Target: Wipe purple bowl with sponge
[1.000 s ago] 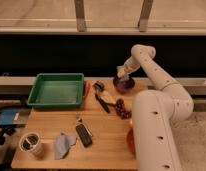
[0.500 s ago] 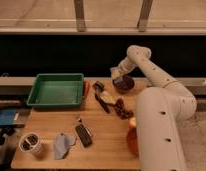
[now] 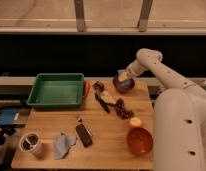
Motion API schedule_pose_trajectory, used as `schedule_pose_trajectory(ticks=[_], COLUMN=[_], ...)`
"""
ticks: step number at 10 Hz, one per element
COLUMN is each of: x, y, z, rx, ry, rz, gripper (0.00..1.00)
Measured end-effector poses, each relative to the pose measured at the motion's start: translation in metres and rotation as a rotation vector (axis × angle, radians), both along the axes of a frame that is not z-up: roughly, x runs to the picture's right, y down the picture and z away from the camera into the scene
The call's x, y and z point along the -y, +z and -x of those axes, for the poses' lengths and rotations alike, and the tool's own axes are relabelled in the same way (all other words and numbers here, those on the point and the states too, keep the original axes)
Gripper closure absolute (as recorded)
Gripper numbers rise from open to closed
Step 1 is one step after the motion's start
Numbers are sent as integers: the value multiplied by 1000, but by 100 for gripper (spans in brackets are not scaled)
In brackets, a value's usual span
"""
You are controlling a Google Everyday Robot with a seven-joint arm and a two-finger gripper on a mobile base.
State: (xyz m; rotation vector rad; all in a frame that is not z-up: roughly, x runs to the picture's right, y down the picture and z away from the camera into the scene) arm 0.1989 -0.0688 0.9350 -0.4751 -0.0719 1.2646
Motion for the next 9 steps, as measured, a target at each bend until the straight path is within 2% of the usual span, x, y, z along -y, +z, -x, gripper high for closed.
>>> schedule_pose_trajectory(ticks=[3,5,9], x=[2,12,34], y=[4,16,43], z=[-16,-16,14], rx=[-50,-65,-40], ry=[31,28,-30], rz=[2,-2,-11], gripper=[91,91,91])
